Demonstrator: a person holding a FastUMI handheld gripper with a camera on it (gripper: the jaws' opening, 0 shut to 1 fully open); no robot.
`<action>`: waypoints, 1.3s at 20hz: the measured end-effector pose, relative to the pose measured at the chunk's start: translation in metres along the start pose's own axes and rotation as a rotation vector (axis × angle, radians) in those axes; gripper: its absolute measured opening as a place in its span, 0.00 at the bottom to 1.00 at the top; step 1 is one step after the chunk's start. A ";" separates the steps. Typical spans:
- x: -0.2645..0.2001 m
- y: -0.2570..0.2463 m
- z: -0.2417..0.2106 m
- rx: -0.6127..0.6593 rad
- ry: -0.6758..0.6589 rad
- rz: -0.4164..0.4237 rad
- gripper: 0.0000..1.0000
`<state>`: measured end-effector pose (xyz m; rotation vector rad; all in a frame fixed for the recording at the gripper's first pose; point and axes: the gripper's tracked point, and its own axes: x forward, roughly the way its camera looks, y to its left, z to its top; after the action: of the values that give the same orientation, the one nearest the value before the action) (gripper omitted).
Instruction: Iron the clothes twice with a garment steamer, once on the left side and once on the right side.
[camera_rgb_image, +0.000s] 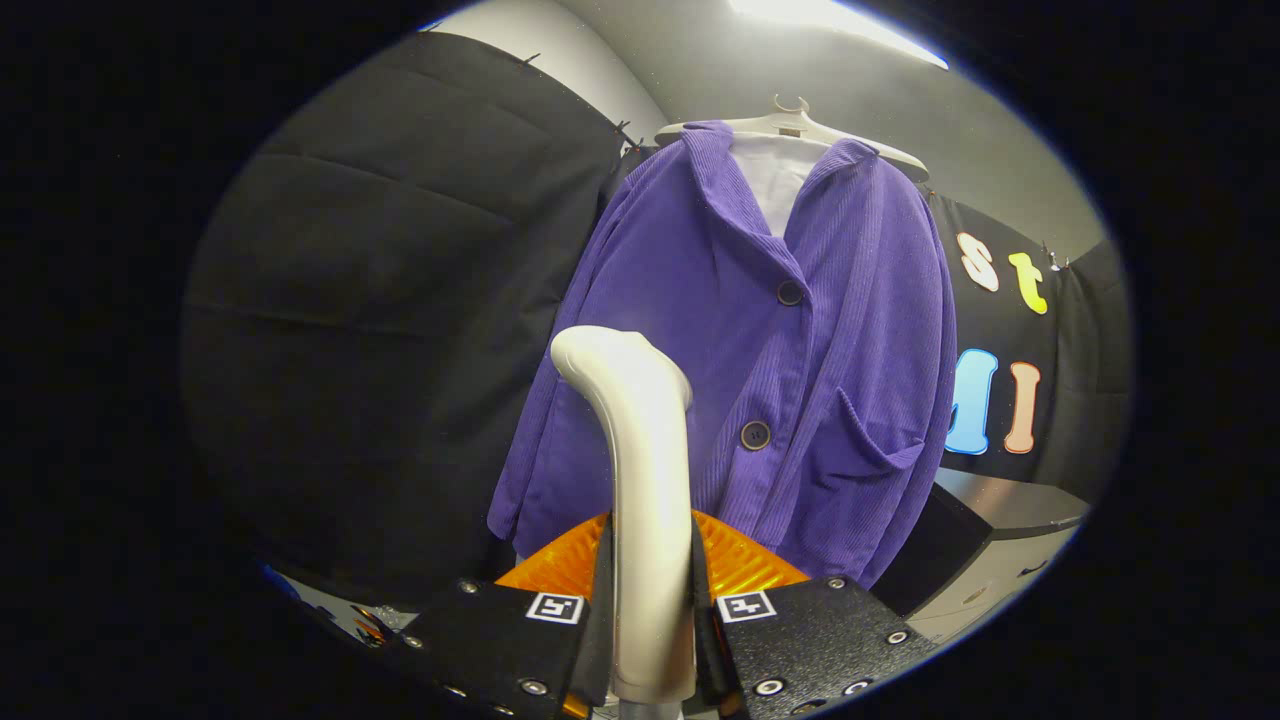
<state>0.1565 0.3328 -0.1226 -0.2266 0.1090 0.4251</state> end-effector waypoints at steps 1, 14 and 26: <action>-0.001 0.003 -0.006 0.001 0.009 0.006 0.34; -0.024 0.034 -0.098 0.026 0.200 0.078 0.34; -0.104 -0.030 -0.122 0.100 0.204 0.048 0.34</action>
<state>0.0680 0.2360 -0.2195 -0.1690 0.3351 0.4421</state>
